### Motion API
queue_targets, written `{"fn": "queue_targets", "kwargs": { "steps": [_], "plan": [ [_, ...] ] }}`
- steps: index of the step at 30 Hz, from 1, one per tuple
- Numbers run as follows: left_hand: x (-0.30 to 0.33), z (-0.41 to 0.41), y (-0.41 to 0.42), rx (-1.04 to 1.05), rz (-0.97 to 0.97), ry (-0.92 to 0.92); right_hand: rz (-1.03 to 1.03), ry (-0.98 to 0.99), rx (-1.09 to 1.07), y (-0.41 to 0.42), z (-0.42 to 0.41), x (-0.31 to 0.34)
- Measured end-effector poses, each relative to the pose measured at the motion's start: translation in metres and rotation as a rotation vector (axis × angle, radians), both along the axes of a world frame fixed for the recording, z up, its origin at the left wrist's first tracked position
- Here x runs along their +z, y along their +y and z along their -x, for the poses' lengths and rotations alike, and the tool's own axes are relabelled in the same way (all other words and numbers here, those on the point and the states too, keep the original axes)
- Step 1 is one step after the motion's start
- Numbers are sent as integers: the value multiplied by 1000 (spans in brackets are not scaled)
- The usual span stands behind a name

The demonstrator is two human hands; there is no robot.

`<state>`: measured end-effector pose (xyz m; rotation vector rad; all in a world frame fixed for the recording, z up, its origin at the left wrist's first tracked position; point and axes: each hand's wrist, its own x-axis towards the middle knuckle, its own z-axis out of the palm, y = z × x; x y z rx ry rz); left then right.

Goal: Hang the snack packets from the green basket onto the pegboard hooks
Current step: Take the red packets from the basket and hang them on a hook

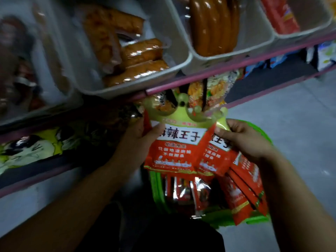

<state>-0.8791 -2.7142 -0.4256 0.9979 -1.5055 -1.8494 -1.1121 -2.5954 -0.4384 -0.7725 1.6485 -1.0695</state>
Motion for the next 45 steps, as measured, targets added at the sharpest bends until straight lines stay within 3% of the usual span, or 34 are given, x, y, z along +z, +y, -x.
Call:
{"fn": "queue_targets", "kwargs": {
  "steps": [7,12,15,21,26,28,32,34,37,42,45],
  "plan": [
    [81,-121,2,361,243,30,250,91,582,-78,-102,96],
    [144,-192,-13,722,459,-64,453,172,651,-115,-181,171],
    [175,-232,-29,891,477,-16,524,234,628,-141,-221,213],
    [234,-286,-48,878,569,156,608,101,603,-185,-313,276],
    [264,-323,-69,839,624,228,649,117,636,-204,-357,307],
    [281,-341,-77,880,762,142,673,160,670,-210,-364,321],
    [329,-365,-89,908,1162,-289,731,227,700,-222,-380,344],
    [346,-366,-98,854,1242,-429,749,267,705,-227,-390,351],
    [357,-364,-111,764,1161,-267,765,285,667,-236,-402,357],
    [378,-368,-134,844,1053,-9,851,244,551,-248,-412,370],
    [398,-370,-147,832,1159,-55,877,213,510,-252,-416,378]
  ]
}}
